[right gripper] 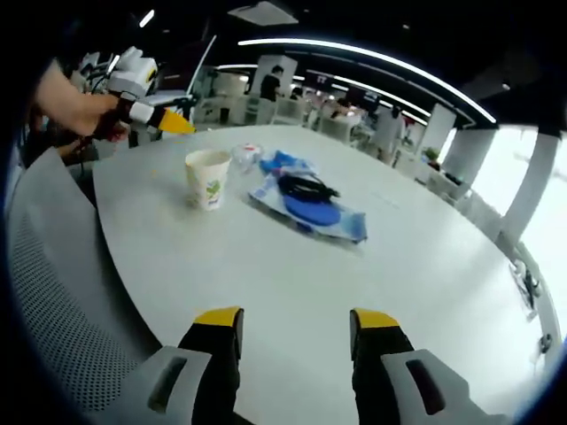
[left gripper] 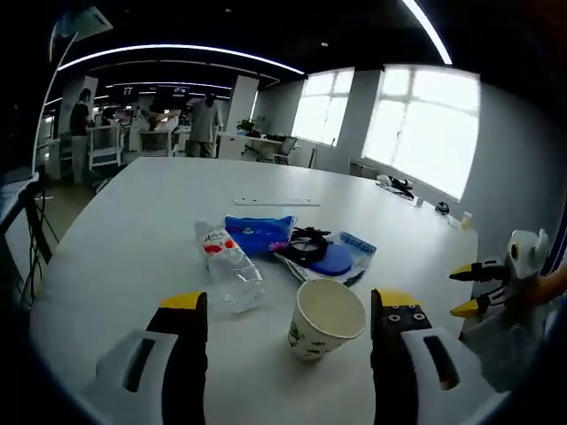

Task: Arrange the tabletop items into an orderly group along one side of the table until the central work area is clear of visible clutter.

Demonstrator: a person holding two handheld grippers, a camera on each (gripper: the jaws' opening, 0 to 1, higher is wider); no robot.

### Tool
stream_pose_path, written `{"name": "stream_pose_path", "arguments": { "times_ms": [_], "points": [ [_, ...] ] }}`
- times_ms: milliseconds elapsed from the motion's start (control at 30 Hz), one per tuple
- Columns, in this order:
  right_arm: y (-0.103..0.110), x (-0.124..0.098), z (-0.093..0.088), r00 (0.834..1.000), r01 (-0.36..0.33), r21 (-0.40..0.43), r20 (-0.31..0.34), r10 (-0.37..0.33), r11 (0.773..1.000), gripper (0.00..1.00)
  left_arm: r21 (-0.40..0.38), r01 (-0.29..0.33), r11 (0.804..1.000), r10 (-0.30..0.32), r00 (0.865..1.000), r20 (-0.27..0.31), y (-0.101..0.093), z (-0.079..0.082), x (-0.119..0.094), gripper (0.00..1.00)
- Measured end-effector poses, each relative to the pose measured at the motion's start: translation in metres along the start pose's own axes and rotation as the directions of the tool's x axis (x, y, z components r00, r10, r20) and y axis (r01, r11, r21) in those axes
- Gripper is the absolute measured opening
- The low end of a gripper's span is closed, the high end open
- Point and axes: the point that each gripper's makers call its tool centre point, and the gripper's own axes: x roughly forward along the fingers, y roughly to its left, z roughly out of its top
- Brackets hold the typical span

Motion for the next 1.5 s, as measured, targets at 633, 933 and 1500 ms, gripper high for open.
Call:
{"name": "stream_pose_path", "arguments": {
  "times_ms": [633,933,1500],
  "points": [
    [-0.001,0.000,-0.002,1.000,-0.001,-0.002,-0.008,0.001,1.000,0.42,-0.126,-0.148,0.981,0.120,0.970,-0.211,0.055,0.003,0.054,0.65],
    [-0.001,0.001,-0.005,1.000,-0.002,0.008,-0.025,0.002,1.000,0.39,-0.217,-0.186,0.958,0.110,0.940,-0.322,0.060,-0.002,0.091,0.63],
    [0.004,0.004,-0.011,0.997,-0.019,0.002,-0.072,0.019,1.000,0.37,-0.178,-0.245,0.953,0.139,0.877,-0.460,0.087,-0.015,0.146,0.62]
  ]
}}
